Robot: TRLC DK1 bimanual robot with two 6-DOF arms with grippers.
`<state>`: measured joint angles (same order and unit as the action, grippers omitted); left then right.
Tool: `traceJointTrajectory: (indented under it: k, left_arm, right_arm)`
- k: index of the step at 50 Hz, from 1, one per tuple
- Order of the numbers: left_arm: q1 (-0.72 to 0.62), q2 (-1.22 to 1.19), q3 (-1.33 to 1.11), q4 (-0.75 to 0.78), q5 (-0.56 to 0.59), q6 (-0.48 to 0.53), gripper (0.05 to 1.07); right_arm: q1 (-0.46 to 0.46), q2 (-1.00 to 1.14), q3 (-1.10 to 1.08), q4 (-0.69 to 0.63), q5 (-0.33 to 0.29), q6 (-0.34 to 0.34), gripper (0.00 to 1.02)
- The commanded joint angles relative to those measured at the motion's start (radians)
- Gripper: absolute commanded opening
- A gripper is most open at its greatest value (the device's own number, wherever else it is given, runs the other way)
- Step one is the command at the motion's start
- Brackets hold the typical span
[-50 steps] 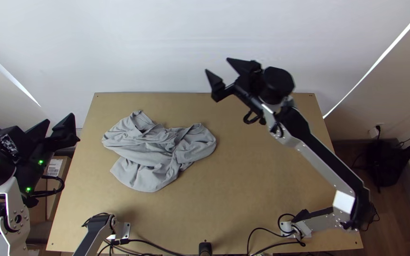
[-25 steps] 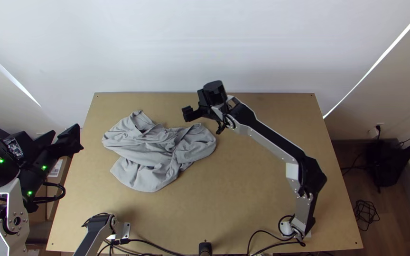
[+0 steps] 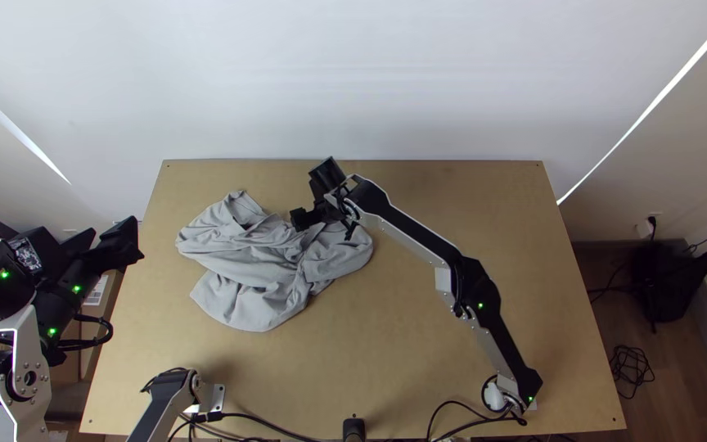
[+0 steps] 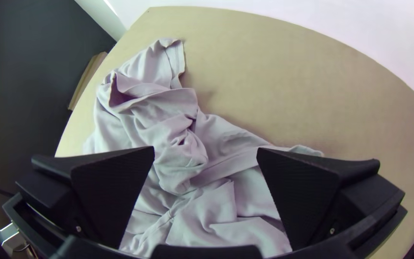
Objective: Fold the t-shirt
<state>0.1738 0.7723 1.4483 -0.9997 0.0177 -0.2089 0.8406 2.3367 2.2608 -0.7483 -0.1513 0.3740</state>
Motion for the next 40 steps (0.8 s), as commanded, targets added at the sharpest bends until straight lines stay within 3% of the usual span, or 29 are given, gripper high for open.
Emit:
traceJointTrajectory:
  k: [1,7,24,29,32,38,40]
  left_arm:
    - [0.010,0.002,0.017,-0.010,0.007,-0.011,1.03]
    - [0.015,0.002,0.017,-0.017,0.007,-0.011,1.03]
    - [0.021,0.008,0.011,-0.016,0.007,-0.009,1.03]
    - [0.021,0.008,0.009,-0.017,0.007,-0.009,1.03]
    - [0.021,0.008,0.003,-0.017,0.007,-0.007,1.03]
    - [0.024,0.008,-0.011,-0.019,0.007,0.000,1.03]
    - [0.024,0.008,-0.022,-0.019,0.007,0.013,1.03]
  right_arm:
    - [0.002,0.050,0.039,0.004,-0.028,0.045,0.98]
    - [0.011,0.076,0.040,0.012,-0.062,0.055,0.97]
    - [0.057,0.128,0.042,0.035,-0.082,0.054,0.94]
    - [0.069,0.128,0.042,0.043,-0.082,0.055,0.79]
    - [0.074,0.128,0.042,0.058,-0.082,0.055,0.57]
    - [0.075,0.125,0.042,0.102,-0.082,0.054,0.03]
    - [0.074,0.124,0.042,0.109,-0.082,0.055,0.02]
